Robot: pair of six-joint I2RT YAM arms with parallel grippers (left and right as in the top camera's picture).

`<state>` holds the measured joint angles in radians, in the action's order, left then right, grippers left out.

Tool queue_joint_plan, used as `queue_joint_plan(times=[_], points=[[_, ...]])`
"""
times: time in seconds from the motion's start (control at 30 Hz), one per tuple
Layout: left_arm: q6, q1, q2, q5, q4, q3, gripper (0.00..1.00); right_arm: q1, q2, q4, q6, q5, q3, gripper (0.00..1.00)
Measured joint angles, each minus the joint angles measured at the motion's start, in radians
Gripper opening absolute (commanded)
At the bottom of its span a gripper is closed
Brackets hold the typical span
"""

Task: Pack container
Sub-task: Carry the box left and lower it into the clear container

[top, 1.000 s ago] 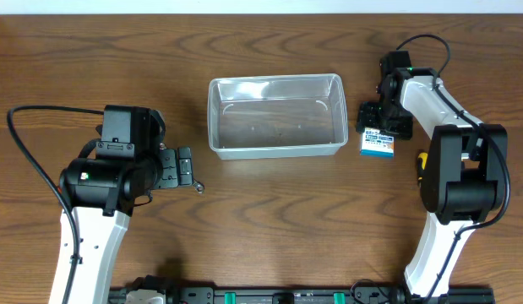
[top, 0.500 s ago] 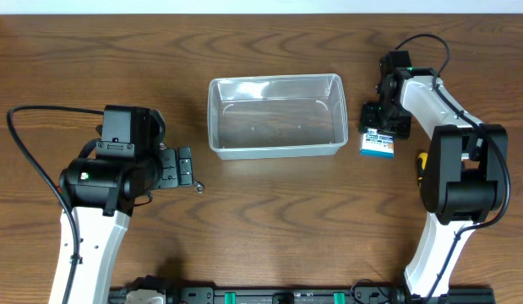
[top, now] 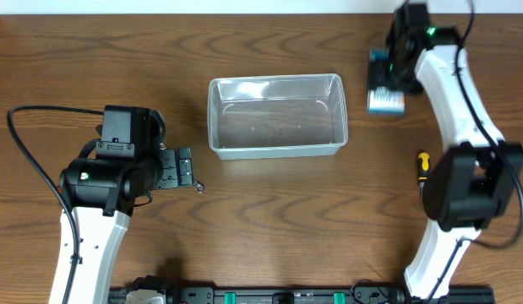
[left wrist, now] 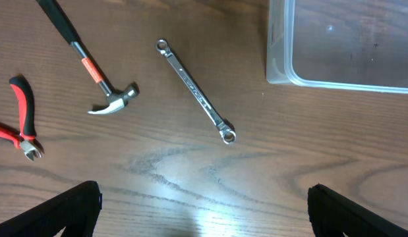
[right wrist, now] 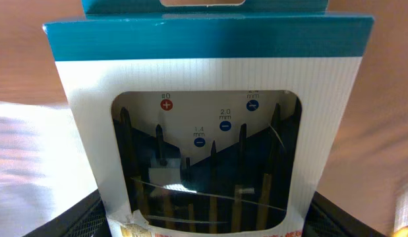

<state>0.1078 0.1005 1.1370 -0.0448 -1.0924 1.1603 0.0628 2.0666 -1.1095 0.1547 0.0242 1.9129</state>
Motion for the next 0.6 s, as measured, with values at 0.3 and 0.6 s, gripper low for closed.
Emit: queue_joint_plan(times=[0.3, 0.6], points=[[0.0, 0.0, 0.0, 0.0, 0.0, 0.0, 0.98, 0.3, -0.183, -0.105, -0.481, -0.063, 0.14, 0.01], [0.0, 0.0, 0.0, 0.0, -0.005, 0.0, 0.98, 0.44, -0.018, -0.06, -0.939, -0.135, 0.068, 0.01]])
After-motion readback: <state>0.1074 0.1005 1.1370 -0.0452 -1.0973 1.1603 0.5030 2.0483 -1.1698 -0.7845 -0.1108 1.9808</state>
